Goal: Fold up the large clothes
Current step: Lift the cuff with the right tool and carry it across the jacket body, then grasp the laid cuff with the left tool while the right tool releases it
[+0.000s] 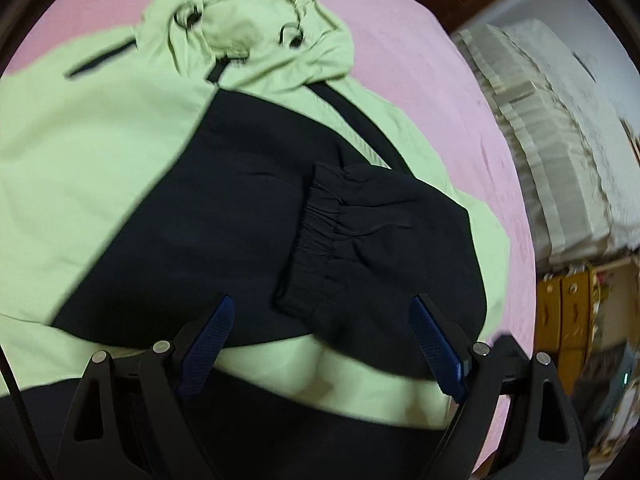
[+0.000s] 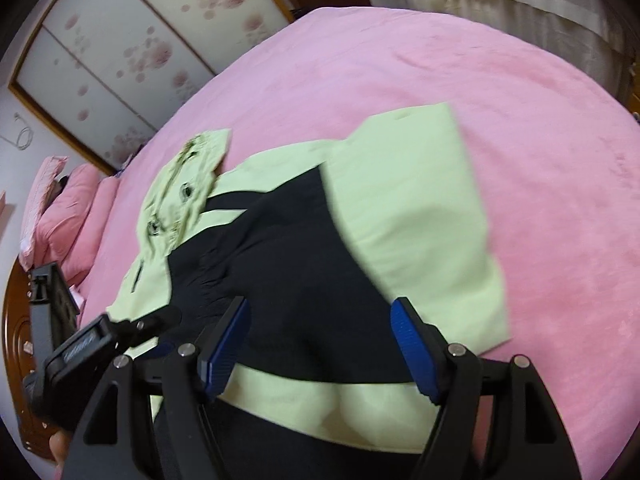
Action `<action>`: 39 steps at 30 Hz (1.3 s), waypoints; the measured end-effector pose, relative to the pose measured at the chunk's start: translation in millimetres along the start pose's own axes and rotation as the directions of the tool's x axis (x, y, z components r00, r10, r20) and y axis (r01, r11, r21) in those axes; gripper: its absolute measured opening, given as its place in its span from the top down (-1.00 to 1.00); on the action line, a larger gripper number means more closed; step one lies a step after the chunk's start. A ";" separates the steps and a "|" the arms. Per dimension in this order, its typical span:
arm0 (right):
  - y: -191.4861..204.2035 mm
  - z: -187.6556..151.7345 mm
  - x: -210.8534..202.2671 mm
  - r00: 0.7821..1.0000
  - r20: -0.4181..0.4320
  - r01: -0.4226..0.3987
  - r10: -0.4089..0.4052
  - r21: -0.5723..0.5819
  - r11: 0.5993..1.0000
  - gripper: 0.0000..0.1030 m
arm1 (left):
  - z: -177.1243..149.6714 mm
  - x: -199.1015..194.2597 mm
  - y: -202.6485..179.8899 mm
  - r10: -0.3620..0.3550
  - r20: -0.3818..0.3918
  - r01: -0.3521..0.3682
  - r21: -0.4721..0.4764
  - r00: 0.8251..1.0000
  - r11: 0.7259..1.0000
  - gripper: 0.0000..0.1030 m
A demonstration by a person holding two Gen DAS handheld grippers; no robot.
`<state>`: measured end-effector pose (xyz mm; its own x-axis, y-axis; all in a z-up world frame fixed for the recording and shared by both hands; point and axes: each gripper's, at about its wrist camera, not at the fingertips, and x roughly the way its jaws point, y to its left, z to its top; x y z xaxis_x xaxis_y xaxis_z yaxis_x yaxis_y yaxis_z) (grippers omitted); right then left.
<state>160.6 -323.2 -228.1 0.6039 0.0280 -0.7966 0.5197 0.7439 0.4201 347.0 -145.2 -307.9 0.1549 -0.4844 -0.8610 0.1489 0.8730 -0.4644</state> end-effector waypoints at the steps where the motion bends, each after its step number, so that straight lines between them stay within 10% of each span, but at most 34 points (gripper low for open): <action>1: -8.7 2.5 -1.2 1.000 -0.005 0.011 -0.011 0.008 1.000 -0.41 | 2.2 9.1 -1.7 0.026 -0.002 -0.026 -0.009 1.000 1.000 -0.67; 13: -45.1 23.8 8.0 0.993 -0.107 0.048 -0.048 -0.003 0.999 -0.41 | -3.7 62.8 -41.7 0.343 0.007 -0.343 0.077 0.939 0.936 -0.33; 18: -42.7 32.0 -0.6 0.991 -0.113 0.065 -0.067 -0.014 0.998 -0.41 | -10.1 71.7 -58.1 0.386 0.011 -0.385 0.105 0.922 0.917 0.28; 23: -39.6 34.0 -15.4 0.995 -0.090 0.050 -0.050 -0.004 0.999 -0.41 | -11.5 53.6 -59.8 0.354 0.060 -0.357 0.057 0.933 0.932 0.58; 33: -32.9 26.5 -30.5 0.994 -0.043 0.100 -0.099 0.024 0.995 -0.41 | -4.4 -58.8 -118.9 0.213 0.385 -0.303 0.190 0.898 0.934 0.89; 39: -22.1 19.1 -25.9 0.993 -0.024 0.119 -0.118 0.016 0.993 -0.41 | 3.6 -110.4 -78.7 0.253 0.502 -0.354 0.114 0.827 0.928 0.89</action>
<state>145.0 -353.1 -208.5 0.5237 -0.0444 -0.8508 0.5970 0.7315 0.3293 321.7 -160.6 -175.6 0.6559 -0.2075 -0.7258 0.1947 0.9754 -0.1030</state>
